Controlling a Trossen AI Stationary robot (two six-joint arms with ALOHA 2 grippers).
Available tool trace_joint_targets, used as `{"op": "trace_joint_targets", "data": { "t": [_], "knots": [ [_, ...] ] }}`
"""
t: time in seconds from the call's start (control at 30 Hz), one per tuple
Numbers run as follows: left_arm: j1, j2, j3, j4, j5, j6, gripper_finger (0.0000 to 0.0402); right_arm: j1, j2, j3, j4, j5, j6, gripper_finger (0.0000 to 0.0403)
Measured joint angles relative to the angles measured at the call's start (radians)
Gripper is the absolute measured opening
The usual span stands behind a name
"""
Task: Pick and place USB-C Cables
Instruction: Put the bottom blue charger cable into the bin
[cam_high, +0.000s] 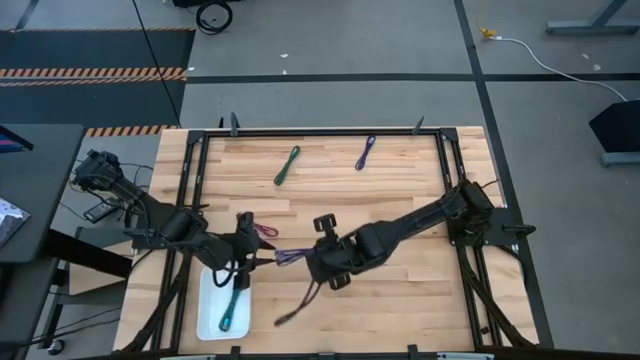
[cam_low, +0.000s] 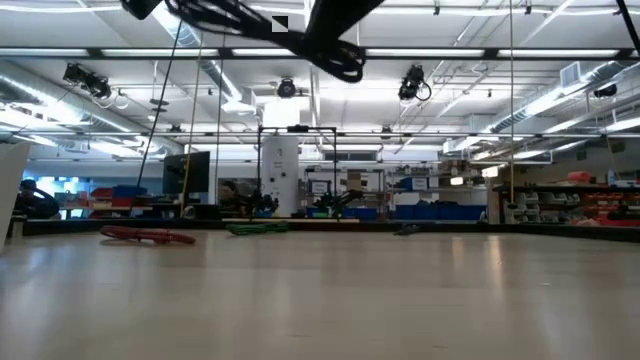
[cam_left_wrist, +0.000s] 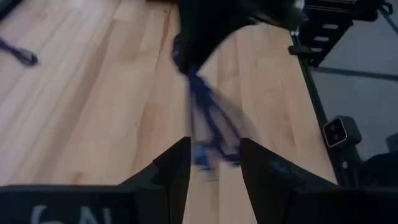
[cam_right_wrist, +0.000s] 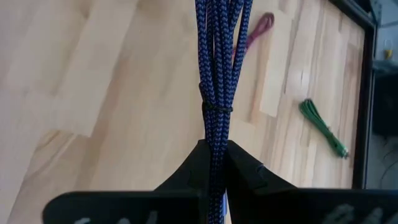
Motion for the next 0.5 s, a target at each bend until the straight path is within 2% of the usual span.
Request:
{"op": "trace_joint_targets", "data": {
  "t": [0.2, 0.4, 0.5],
  "knots": [
    [-0.018, 0.0, 0.0, -0.067, -0.029, 0.057, 0.0183, 0.022, -0.014, 0.0, 0.058, -0.024, -0.072, 0.0027],
    [-0.005, 0.0, 0.0, -0.053, -0.035, 0.07, 0.0228, -0.026, -0.017, 0.0, 0.043, -0.042, 0.026, 0.0027],
    [-0.006, 0.0, 0.0, -0.047, -0.034, 0.083, 0.0243, -0.048, -0.017, 0.0, 0.066, -0.044, 0.01, 0.0026]
  ]
}}
